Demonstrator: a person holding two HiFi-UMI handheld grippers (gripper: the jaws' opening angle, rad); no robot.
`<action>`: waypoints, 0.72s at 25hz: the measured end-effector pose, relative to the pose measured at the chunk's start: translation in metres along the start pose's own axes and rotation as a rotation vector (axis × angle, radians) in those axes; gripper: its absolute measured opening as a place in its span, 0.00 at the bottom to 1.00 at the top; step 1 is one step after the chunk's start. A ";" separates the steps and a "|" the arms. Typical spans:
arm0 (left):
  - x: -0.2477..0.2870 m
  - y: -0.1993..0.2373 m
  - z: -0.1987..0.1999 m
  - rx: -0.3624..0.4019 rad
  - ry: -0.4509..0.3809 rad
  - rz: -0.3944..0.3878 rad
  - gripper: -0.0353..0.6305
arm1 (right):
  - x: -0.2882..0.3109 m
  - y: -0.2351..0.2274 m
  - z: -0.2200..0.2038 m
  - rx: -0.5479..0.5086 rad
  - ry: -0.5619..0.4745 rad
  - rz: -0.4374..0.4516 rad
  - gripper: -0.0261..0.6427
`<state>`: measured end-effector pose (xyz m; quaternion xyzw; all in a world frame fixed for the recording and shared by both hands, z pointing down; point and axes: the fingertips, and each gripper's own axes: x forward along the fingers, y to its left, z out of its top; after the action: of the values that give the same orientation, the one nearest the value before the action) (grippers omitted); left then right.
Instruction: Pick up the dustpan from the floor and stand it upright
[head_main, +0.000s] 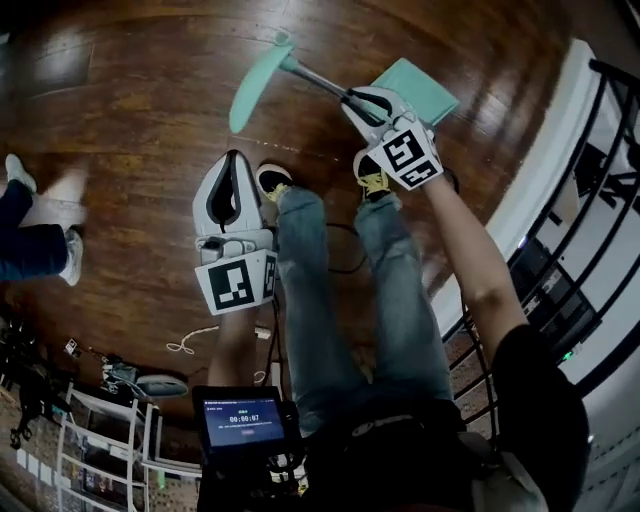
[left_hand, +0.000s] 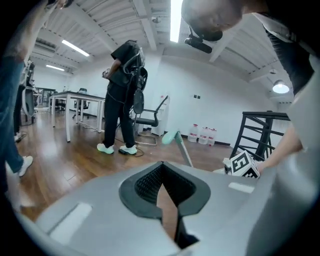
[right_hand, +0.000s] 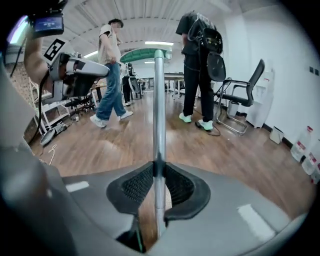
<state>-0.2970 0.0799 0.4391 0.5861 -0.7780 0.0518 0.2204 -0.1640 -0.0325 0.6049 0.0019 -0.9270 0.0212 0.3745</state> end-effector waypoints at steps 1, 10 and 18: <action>-0.002 -0.013 0.003 0.016 0.001 -0.014 0.08 | -0.013 0.000 -0.005 0.010 -0.013 -0.005 0.16; -0.023 -0.133 0.006 0.187 -0.025 -0.081 0.08 | -0.116 0.002 -0.060 0.115 -0.255 -0.102 0.16; -0.047 -0.210 0.000 0.278 -0.068 -0.066 0.08 | -0.187 0.042 -0.138 0.133 -0.339 -0.089 0.16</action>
<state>-0.0906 0.0573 0.3827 0.6378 -0.7505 0.1319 0.1121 0.0655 0.0132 0.5728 0.0711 -0.9724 0.0652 0.2127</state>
